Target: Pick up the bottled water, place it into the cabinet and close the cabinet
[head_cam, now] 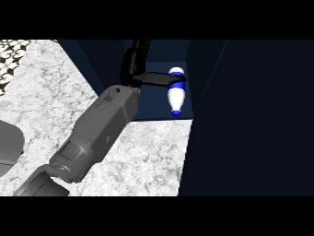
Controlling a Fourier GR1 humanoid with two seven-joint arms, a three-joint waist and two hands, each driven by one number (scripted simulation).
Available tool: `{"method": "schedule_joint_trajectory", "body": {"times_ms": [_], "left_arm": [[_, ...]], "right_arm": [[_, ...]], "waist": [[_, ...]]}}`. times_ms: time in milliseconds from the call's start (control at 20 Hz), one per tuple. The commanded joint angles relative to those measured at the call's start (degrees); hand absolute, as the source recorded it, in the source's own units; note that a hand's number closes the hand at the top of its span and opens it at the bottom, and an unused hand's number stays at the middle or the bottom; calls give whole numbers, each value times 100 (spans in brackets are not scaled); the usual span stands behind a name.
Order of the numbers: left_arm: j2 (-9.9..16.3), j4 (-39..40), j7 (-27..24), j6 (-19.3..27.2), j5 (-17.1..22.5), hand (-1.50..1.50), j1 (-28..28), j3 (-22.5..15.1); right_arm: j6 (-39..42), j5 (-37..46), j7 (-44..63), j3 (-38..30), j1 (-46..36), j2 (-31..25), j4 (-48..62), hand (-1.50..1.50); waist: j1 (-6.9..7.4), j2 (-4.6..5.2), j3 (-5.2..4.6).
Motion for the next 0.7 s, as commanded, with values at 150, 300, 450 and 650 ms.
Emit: {"method": "schedule_joint_trajectory", "body": {"times_ms": [150, 300, 450, 650], "left_arm": [[-1, -1463, 242, -99, 75, -150, 1290, -563], [0, -2429, 670, 379, 250, 150, 1729, -911], [197, -3213, 882, 245, -57, 150, 2465, -1016], [516, -3895, 833, 259, -209, 150, 3378, -1332]], "right_arm": [[-90, 355, 239, 236, 357, -69, -579, -150], [-44, 157, 471, 18, 246, -210, -791, -150], [71, 281, 396, -114, -42, -358, -472, -150], [215, 885, 833, 582, -296, -664, -488, 150]], "waist": [[221, -64, 0], [254, -89, 1], [365, -93, 3], [423, -121, -12]]}}
